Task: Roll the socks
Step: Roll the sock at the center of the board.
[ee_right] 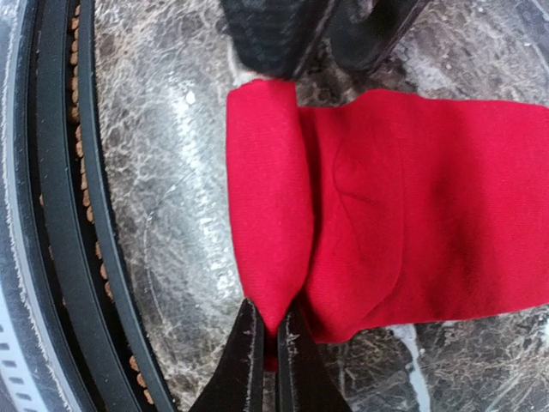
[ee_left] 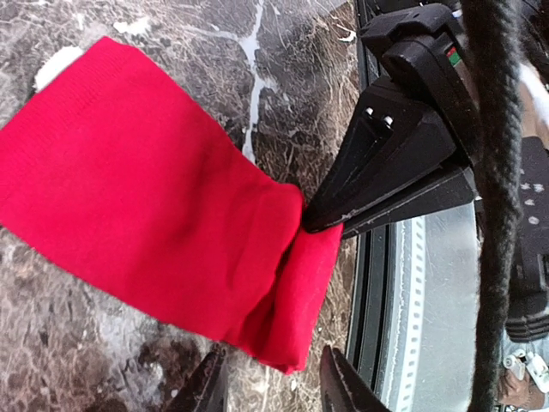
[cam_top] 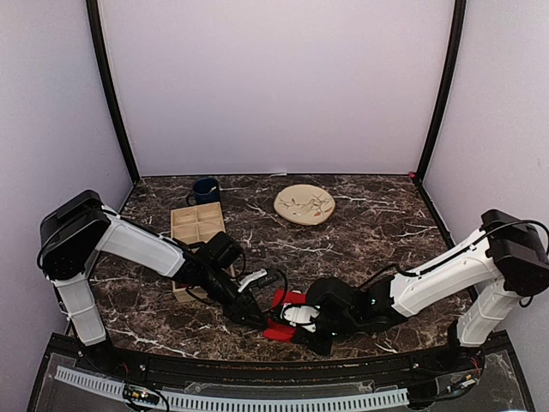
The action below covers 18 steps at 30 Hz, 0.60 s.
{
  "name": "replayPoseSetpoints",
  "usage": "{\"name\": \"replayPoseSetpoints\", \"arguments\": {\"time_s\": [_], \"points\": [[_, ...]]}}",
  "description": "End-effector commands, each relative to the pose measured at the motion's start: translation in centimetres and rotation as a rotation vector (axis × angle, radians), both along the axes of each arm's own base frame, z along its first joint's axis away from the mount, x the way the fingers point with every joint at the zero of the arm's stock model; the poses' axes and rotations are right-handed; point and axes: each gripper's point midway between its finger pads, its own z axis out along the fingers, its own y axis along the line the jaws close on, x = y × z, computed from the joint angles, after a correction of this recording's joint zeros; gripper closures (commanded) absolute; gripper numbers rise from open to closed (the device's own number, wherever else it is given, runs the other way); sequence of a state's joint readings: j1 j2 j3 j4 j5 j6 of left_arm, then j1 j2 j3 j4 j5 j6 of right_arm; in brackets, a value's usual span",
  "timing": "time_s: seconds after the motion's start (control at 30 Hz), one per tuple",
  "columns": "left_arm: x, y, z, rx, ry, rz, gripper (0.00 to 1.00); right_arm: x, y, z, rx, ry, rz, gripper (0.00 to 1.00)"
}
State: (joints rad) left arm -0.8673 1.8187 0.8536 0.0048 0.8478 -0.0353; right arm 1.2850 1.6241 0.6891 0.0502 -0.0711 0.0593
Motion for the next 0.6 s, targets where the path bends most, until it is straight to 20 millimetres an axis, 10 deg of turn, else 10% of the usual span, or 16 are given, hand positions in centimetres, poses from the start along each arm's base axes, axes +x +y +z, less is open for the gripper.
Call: {"name": "replayPoseSetpoints", "arguments": {"time_s": [0.0, 0.57], "points": [[1.0, 0.1, 1.2, -0.030, -0.083, 0.045, 0.60, -0.7, 0.1, -0.1, -0.003, 0.088, 0.011, 1.00], [2.1, 0.5, 1.4, -0.096, -0.240, 0.113, 0.59, -0.4, 0.0, -0.7, 0.005, 0.353, 0.012, 1.00]]}}
